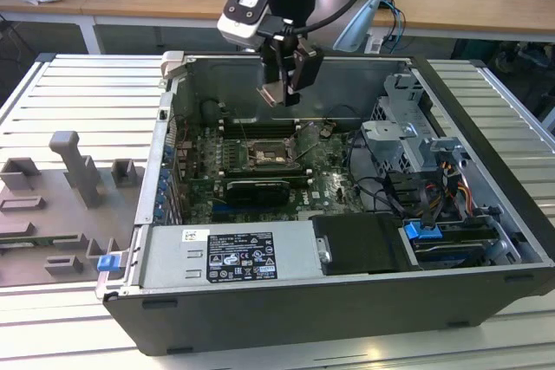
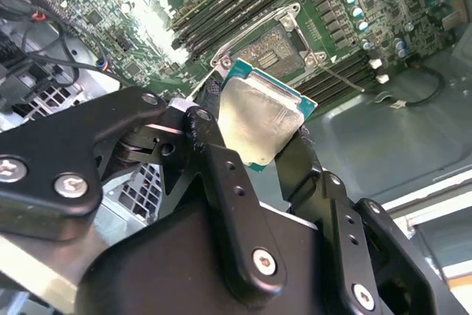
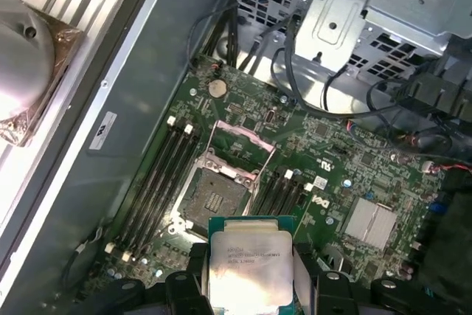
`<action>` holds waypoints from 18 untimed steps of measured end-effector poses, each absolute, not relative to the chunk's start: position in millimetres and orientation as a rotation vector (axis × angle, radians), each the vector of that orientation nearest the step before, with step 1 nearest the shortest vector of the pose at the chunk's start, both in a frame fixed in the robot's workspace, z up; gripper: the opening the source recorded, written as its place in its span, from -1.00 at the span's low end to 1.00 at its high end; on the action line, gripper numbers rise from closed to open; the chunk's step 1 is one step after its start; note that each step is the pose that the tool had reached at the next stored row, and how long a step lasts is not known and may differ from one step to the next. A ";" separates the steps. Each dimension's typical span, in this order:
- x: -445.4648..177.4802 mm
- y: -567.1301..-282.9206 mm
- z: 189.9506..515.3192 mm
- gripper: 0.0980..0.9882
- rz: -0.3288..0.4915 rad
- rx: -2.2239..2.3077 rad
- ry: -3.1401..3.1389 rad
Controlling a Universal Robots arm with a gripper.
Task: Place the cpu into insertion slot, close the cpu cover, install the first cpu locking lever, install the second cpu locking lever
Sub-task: 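Place the cpu into insertion slot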
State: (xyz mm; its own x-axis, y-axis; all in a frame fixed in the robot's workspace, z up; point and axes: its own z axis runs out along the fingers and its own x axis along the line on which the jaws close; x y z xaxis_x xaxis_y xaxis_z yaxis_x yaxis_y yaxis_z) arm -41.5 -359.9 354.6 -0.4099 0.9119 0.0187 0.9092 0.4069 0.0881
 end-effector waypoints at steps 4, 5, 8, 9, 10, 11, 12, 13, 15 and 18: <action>-41.5 -359.9 354.2 0.00 0.129 1.756 2.560; -41.5 -360.0 354.2 0.00 0.129 1.763 2.555; -41.5 -359.9 353.7 0.00 0.129 1.774 2.547; -41.5 -359.9 353.5 0.00 0.129 1.774 2.547; -41.5 -359.9 353.3 0.00 0.129 1.775 2.546; -41.5 -359.9 353.0 0.00 0.129 1.775 2.546; -41.5 -359.9 352.8 0.00 0.129 1.775 2.546; -41.5 -359.9 352.5 0.00 0.129 1.775 2.546; -41.5 -359.9 351.7 0.00 0.129 1.776 2.546; -41.5 -359.9 350.5 0.00 0.129 1.776 2.545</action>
